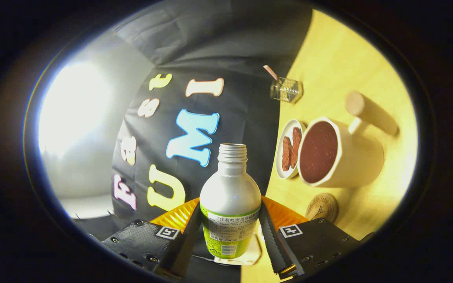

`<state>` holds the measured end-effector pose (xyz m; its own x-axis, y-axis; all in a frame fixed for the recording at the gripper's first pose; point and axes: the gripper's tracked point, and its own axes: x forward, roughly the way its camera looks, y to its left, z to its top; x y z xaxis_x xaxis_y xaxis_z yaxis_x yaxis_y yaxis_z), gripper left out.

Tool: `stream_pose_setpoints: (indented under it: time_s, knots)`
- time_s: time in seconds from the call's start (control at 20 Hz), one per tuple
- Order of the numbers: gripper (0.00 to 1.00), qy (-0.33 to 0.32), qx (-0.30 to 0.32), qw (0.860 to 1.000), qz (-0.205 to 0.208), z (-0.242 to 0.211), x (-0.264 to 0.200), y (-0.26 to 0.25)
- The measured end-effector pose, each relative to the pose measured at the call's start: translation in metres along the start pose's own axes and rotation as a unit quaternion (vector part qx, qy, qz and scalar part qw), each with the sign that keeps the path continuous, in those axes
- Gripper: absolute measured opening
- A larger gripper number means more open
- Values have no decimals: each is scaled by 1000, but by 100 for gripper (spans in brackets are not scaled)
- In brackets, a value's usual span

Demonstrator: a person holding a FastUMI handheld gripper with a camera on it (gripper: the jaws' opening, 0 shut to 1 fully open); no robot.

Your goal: Take the bottle from table, then pour the juice into the cup, finally place the bottle on the coaster

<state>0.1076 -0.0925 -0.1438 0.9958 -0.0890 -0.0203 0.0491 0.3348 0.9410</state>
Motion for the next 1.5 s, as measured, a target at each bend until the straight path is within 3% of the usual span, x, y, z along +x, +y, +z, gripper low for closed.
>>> stream_pose_setpoints:
  time_s: [0.2,0.35,0.45,0.6,0.75,0.85,1.5]
  knots:
    - [77,0,-147,989,-21,11,-6,15]
    - [77,-3,-277,960,-43,14,-9,27]
    - [77,0,-383,922,-61,13,-11,32]
    - [77,3,-521,849,-82,8,-12,39]
    - [78,8,-615,783,-91,-1,-8,44]
    - [78,19,-646,758,-91,-7,-3,38]
    - [78,46,-626,774,-85,-28,28,2]
